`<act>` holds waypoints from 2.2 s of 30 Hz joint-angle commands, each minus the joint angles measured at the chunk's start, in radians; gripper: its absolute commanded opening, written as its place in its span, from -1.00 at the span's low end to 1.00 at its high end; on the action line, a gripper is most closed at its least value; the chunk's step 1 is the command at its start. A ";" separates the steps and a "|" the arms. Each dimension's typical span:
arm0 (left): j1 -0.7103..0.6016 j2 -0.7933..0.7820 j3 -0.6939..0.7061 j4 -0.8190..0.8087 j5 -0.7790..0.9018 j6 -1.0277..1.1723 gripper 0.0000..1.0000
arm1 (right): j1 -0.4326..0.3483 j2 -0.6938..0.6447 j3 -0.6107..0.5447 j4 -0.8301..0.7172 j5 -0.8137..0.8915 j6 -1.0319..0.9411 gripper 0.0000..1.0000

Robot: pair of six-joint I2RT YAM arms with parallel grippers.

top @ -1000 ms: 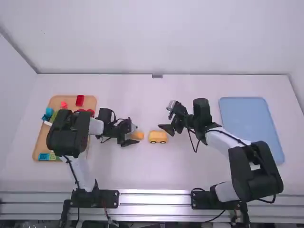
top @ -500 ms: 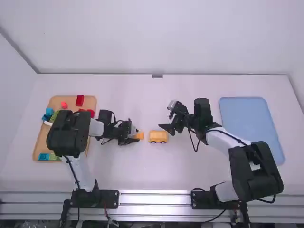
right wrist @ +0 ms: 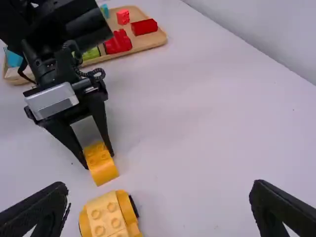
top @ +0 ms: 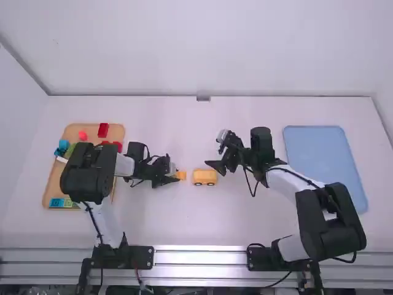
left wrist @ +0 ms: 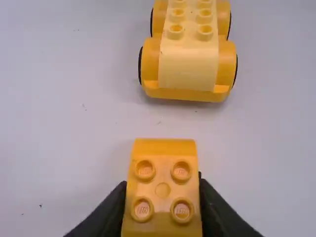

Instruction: Assemble lego blocks to make yellow taxi

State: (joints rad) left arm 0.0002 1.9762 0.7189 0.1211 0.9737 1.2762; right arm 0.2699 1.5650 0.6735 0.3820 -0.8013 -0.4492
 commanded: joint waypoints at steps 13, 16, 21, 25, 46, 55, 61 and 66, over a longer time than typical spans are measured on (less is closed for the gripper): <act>0.000 -0.085 -0.017 -0.039 -0.084 -0.082 -0.60 | -0.016 -0.002 -0.007 0.000 0.109 -0.003 0.96; 0.000 -0.159 -0.016 -0.097 -0.073 -0.076 -0.68 | 0.001 -0.002 -0.007 -0.006 0.100 0.007 0.96; -0.003 -0.276 -0.017 -0.182 -0.072 -0.076 -0.74 | 0.032 -0.002 -0.008 -0.077 0.099 -0.127 0.97; -0.038 -0.368 -0.024 -0.225 -0.074 -0.076 -0.78 | 0.035 0.005 -0.008 -0.140 0.095 -0.208 0.96; -0.134 -0.418 -0.119 0.032 0.091 -0.282 -0.69 | 0.021 0.435 -0.005 0.154 -0.223 -0.393 0.96; -0.230 -0.332 -0.127 0.209 0.010 -0.408 -0.71 | 0.030 0.540 -0.006 0.226 -0.232 -0.483 0.96; -0.237 -0.265 -0.128 0.301 0.050 -0.458 -0.71 | 0.010 0.589 -0.006 0.282 -0.258 -0.484 0.97; -0.238 -0.252 -0.126 0.308 0.054 -0.458 -0.70 | -0.023 0.652 0.027 0.298 -0.361 -0.483 0.96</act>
State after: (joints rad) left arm -0.2333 1.7157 0.6014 0.4294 0.9955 0.8322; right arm 0.2607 2.1719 0.6765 0.6819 -1.0958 -0.9241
